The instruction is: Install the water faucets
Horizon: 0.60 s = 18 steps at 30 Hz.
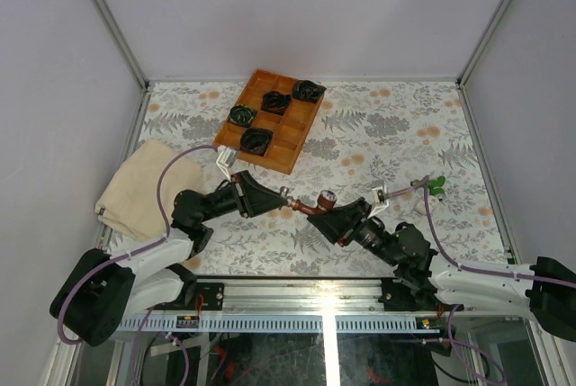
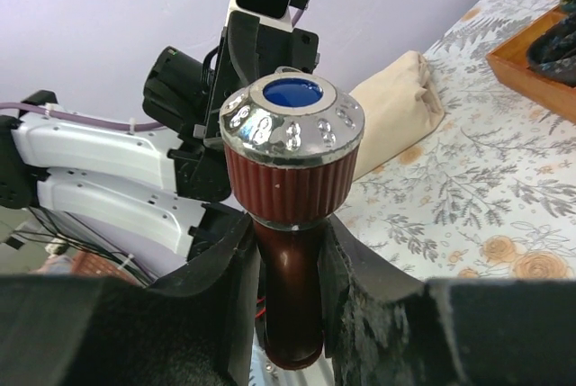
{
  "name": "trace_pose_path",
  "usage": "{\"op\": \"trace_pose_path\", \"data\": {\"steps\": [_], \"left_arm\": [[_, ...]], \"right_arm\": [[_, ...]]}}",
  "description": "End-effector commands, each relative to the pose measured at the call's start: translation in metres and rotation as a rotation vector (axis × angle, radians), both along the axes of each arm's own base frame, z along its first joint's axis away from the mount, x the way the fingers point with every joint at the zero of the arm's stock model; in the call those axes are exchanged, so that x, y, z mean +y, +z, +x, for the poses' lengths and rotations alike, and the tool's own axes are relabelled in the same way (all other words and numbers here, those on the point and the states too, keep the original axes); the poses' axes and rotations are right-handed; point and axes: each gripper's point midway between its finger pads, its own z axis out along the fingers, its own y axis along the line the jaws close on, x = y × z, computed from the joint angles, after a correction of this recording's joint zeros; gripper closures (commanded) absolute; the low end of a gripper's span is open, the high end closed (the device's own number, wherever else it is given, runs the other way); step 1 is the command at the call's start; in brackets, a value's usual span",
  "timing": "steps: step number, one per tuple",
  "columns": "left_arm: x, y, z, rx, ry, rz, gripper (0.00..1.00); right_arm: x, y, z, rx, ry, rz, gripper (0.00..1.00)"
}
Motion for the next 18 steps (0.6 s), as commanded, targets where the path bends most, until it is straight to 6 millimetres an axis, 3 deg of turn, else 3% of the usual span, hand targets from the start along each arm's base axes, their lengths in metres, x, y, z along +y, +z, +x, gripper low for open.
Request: {"op": "trace_pose_path", "data": {"steps": [1,9,18], "left_arm": [[-0.001,0.031,-0.033,-0.215,-0.129,-0.069,1.00],[0.000,0.039,-0.045,-0.448,-0.139,-0.035,0.98],[0.004,0.038,-0.051,-0.649,-0.075,0.002,0.78]], "right_arm": [[0.010,0.034,-0.004,0.058,0.064,0.115,1.00],[0.014,0.041,-0.003,0.229,0.113,0.214,1.00],[0.019,0.056,-0.012,0.289,0.204,0.309,1.00]]}}
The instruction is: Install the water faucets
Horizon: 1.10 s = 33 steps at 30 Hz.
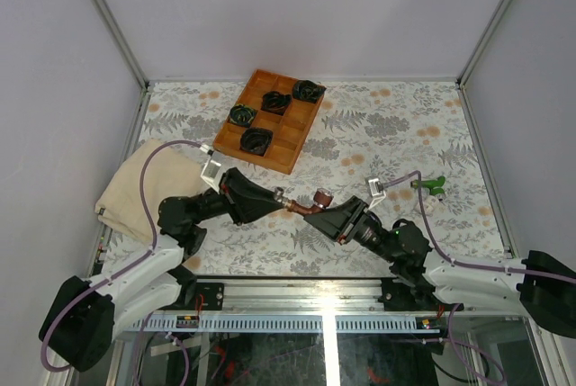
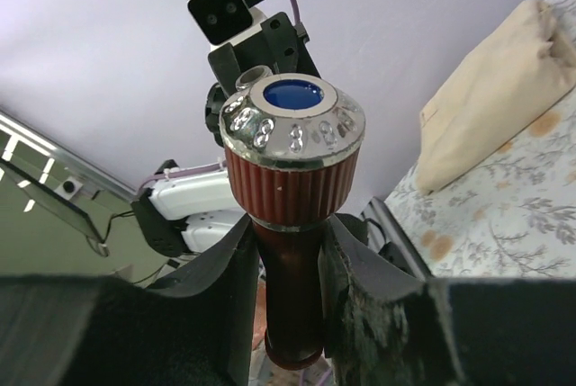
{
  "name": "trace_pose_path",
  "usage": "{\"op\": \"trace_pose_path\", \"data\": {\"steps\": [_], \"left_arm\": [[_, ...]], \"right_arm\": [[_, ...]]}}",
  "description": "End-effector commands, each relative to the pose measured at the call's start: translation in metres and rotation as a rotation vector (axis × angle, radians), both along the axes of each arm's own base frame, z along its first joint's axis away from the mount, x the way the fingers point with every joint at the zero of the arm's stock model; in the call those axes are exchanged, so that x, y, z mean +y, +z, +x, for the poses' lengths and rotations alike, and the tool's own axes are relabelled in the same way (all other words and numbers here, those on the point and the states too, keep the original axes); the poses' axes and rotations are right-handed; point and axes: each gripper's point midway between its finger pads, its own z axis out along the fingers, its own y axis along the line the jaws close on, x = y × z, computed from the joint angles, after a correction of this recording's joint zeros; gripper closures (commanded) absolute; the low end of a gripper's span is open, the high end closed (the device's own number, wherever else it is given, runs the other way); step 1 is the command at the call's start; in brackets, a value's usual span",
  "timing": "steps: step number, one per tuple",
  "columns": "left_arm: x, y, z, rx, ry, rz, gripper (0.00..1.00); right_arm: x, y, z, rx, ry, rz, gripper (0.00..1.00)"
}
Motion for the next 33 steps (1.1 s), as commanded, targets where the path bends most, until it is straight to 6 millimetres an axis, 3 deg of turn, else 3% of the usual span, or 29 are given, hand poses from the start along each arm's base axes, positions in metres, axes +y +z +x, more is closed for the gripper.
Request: {"op": "trace_pose_path", "data": {"steps": [1,6,11,21,24,33], "left_arm": [[-0.004,0.001,-0.032,-0.206,-0.098,0.038,0.76],[-0.004,-0.003,-0.031,-0.262,-0.076,0.054,0.71],[-0.004,-0.005,-0.043,-0.359,-0.116,0.060,0.68],[0.004,0.000,-0.054,-0.462,-0.107,0.043,0.78],[0.004,0.003,-0.047,-0.439,-0.058,0.055,0.69],[0.004,0.009,-0.037,-0.368,-0.008,0.055,0.61]], "right_arm": [[0.009,0.032,-0.002,0.042,0.065,0.109,1.00],[0.015,0.038,-0.007,0.076,0.128,0.178,1.00],[0.018,0.043,-0.011,0.092,0.175,0.233,1.00],[0.015,0.043,-0.010,0.118,0.172,0.265,1.00],[0.014,0.042,-0.009,0.117,0.164,0.256,1.00],[0.010,0.040,-0.009,0.112,0.149,0.254,1.00]]}}
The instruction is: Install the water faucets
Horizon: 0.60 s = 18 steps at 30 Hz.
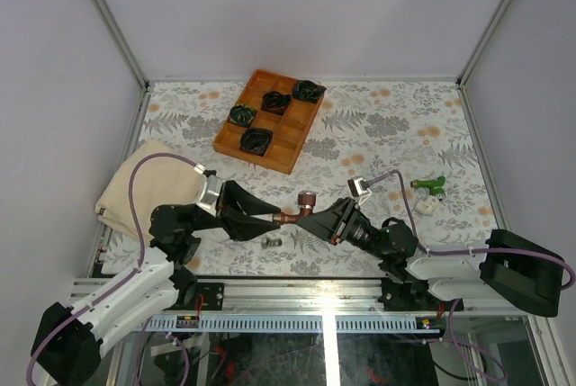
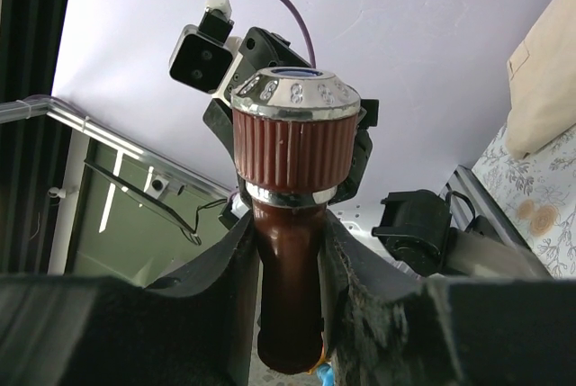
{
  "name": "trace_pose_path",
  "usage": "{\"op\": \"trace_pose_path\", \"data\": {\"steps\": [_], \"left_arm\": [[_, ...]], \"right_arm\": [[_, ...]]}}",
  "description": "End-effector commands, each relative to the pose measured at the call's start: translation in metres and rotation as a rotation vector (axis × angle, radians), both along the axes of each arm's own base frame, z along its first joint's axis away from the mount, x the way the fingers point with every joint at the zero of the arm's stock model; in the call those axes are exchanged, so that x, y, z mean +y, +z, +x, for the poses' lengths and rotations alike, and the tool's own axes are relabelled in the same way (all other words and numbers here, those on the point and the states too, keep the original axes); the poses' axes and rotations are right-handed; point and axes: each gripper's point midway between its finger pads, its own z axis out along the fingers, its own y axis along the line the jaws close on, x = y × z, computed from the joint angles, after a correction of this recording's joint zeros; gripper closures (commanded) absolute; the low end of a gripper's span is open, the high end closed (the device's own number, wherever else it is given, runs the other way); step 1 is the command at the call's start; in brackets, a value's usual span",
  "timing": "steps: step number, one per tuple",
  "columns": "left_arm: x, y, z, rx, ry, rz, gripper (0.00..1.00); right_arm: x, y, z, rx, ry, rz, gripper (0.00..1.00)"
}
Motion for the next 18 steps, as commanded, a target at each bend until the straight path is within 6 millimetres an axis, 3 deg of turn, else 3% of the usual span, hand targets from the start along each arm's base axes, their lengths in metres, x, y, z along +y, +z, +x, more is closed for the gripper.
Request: {"op": "trace_pose_path", "data": {"steps": [1,4,9,13,18], "left_arm": [[-0.002,0.007,0.002,0.029,0.000,-0.002,0.61],[-0.004,0.003,0.015,0.095,0.057,0.000,0.61],[0.005,-0.017,0.070,0.326,0.354,0.022,0.53],[0.030,-0.063,0.110,0.605,0.643,0.109,0.47],[0.073,-0.118,0.120,0.951,0.931,0.127,0.41]], "right_arm": [[-0.007,0.030,0.005,-0.040,-0.043,0.091,1.00],[-0.008,0.024,0.008,-0.032,-0.067,0.074,1.00],[-0.014,-0.018,0.031,-0.024,-0.220,-0.137,1.00],[-0.027,-0.073,0.057,-0.013,-0.375,-0.566,1.00],[-0.056,-0.089,0.064,-0.069,-0.460,-0.769,1.00]]}}
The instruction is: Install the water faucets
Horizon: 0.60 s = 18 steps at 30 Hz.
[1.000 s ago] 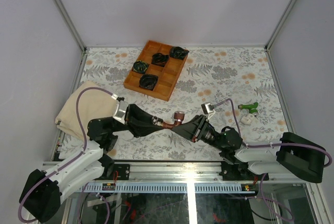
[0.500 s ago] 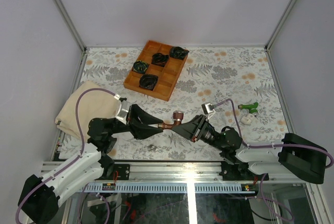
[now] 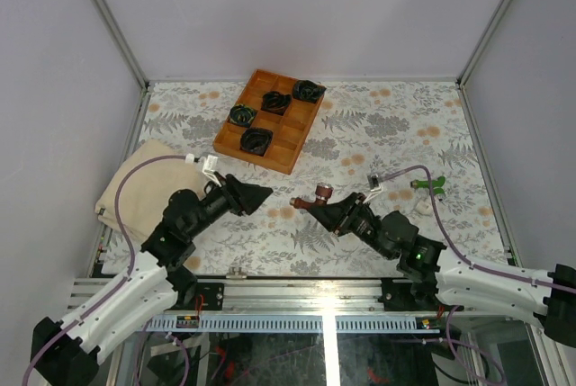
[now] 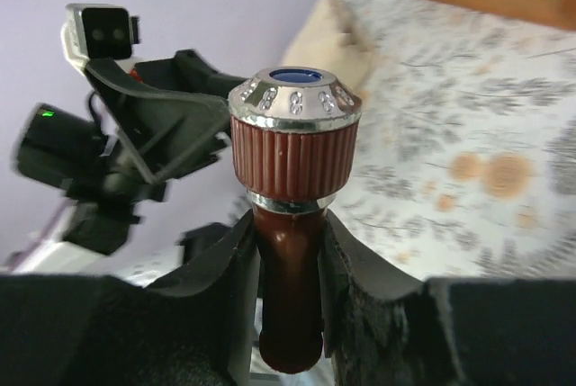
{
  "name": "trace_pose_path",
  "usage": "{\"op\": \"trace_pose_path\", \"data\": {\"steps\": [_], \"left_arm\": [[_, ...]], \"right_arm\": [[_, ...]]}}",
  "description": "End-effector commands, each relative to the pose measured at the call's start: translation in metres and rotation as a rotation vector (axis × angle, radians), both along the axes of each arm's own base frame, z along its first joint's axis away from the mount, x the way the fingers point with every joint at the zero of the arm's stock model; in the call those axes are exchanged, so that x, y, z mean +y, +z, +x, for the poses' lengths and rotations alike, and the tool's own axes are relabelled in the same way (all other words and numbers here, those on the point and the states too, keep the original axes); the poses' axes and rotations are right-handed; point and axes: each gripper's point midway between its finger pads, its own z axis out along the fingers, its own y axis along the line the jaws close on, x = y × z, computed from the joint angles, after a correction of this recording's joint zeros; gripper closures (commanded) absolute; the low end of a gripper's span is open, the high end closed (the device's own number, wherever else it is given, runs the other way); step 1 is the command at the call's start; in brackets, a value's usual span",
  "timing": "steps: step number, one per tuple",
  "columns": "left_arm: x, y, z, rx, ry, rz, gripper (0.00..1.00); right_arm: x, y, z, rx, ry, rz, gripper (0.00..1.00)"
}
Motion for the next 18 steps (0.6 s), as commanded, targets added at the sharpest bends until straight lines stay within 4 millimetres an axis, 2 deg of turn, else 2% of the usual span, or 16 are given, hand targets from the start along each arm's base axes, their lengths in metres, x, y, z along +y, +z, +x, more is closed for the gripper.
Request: {"op": "trace_pose_path", "data": {"steps": [1,3,6,8,10,18], "left_arm": [[0.056,-0.067,0.017,0.403,0.406,0.032,0.38],[0.066,-0.080,0.009,0.516,0.462,0.028,0.36],[0.064,-0.108,-0.012,0.686,0.446,0.030,0.35],[0.069,-0.132,-0.027,0.802,0.470,0.070,0.35],[0.074,-0.145,-0.036,0.858,0.491,0.112,0.35],[0.090,-0.170,-0.059,0.880,0.552,0.382,0.38]], "right_arm": [[-0.032,-0.037,0.014,-0.031,-0.116,-0.310,1.00],[-0.038,-0.039,0.015,-0.036,-0.127,-0.345,1.00],[-0.040,-0.039,0.015,-0.045,-0.130,-0.369,1.00],[-0.040,-0.038,0.015,-0.053,-0.127,-0.375,1.00],[-0.039,-0.039,0.016,-0.057,-0.124,-0.377,1.00],[-0.031,-0.038,0.013,-0.088,-0.081,-0.406,1.00]]}}
